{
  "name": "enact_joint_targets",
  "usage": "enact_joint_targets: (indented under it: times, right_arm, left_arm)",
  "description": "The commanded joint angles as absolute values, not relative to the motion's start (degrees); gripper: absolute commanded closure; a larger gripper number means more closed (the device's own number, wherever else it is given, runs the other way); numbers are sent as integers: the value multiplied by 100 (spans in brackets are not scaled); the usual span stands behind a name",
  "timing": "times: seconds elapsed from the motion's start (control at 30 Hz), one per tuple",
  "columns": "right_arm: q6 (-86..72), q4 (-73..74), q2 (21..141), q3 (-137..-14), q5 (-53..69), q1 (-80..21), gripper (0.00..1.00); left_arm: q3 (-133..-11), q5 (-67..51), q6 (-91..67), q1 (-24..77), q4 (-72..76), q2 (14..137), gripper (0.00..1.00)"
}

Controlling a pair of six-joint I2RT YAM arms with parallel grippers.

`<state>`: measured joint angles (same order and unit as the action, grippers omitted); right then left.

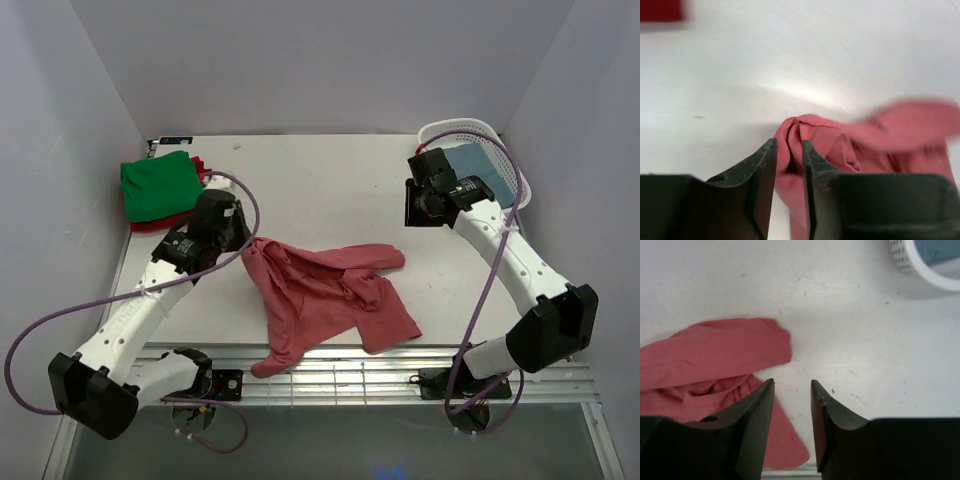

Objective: Fold and stack the t-shirts
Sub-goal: Flatten out the tshirt

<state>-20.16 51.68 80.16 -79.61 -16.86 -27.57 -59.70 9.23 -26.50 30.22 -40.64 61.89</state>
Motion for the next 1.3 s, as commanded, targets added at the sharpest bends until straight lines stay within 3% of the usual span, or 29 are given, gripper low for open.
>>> enact_joint_targets:
  times: [0.0, 0.03, 0.13, 0.23, 0.4, 0.77, 1.27]
  right_arm:
    - [-1355, 3727, 8322, -8129, -1837, -2417, 52]
    - [-1310, 3840, 8602, -8374, -1863, -2408, 51]
    - [-1345, 4060, 8841, -8639, -1566, -2408, 52]
    - [-1415, 3623, 8545, -8272, -837, -2452, 52]
    - [-1634, 3295, 8200, -7578, 396, -2733, 52]
    - [-1925, 3129, 7928, -6566, 369, -3480, 52]
    - [-2013, 2892, 7928, -6346, 615, -3805, 52]
  left_arm:
    - [-5748, 2836, -2408, 1900, -2866, 6248, 59]
    - [-5896, 2900, -2356, 1681, -2830, 6519, 46]
    - [-6169, 2402, -2189, 1661, -2769, 6916, 26]
    - [-6249, 1443, -2258, 1670, -2751, 7294, 25]
    - [-5758, 202, -2408, 2003, -2400, 7487, 37]
    - [-5423, 1028, -2619, 3128, -2329, 8568, 35]
    - [-5642, 1503, -2505, 3146, -2092, 9105, 34]
